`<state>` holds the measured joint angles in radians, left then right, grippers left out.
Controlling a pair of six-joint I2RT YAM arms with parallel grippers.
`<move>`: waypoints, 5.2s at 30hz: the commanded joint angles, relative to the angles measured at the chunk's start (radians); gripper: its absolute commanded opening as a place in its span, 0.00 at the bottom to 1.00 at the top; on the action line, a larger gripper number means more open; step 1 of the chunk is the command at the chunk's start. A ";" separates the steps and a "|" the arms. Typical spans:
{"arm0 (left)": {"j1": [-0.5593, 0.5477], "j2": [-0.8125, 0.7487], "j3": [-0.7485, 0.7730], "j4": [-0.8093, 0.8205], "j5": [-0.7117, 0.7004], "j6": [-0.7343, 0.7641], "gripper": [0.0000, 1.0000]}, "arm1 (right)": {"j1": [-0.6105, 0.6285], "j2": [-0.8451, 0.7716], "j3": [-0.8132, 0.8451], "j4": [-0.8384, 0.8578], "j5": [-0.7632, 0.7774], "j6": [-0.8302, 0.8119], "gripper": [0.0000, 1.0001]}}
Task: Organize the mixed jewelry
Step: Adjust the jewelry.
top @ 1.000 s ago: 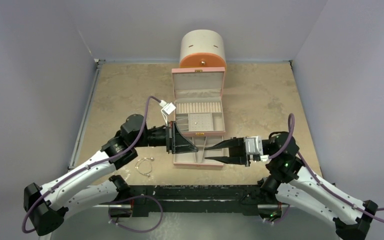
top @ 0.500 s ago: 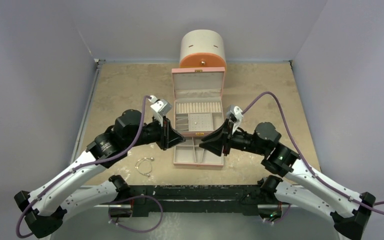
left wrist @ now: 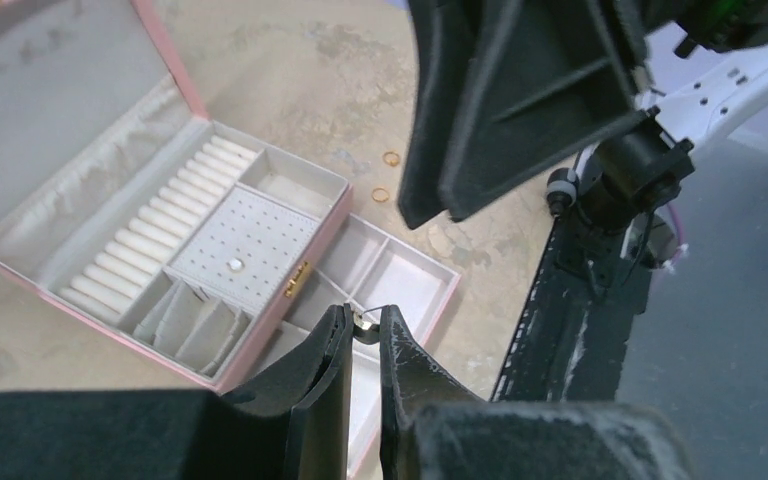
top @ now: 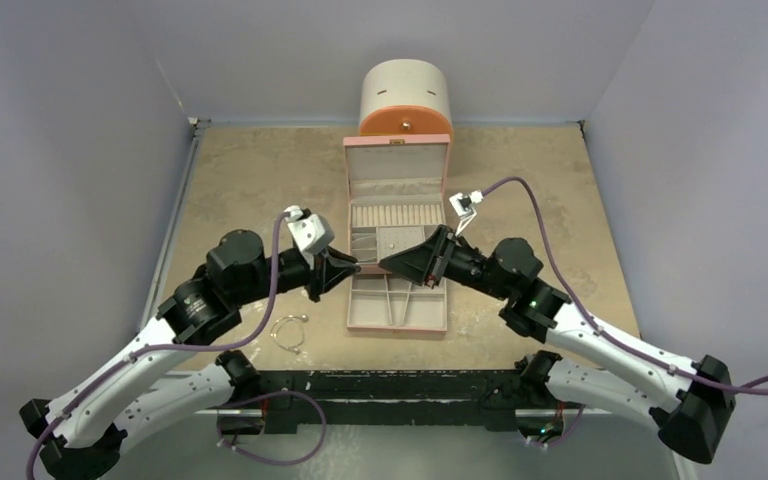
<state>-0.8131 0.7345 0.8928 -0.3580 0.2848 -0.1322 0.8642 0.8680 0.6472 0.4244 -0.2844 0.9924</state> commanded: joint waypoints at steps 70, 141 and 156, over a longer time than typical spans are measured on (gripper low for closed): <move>-0.004 -0.181 -0.223 0.420 0.144 0.491 0.00 | 0.096 0.228 -0.023 0.487 0.047 0.322 0.16; -0.004 -0.117 -0.148 0.427 0.337 -0.537 0.45 | 0.105 0.051 0.029 0.287 -0.219 -0.308 0.00; -0.004 -0.109 -0.142 0.416 0.359 -0.528 0.39 | 0.105 0.072 0.058 0.330 -0.301 -0.246 0.00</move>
<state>-0.8120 0.6205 0.7376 0.0441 0.6289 -0.6624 0.9600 0.9379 0.6506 0.6743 -0.5529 0.7254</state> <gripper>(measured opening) 0.397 0.004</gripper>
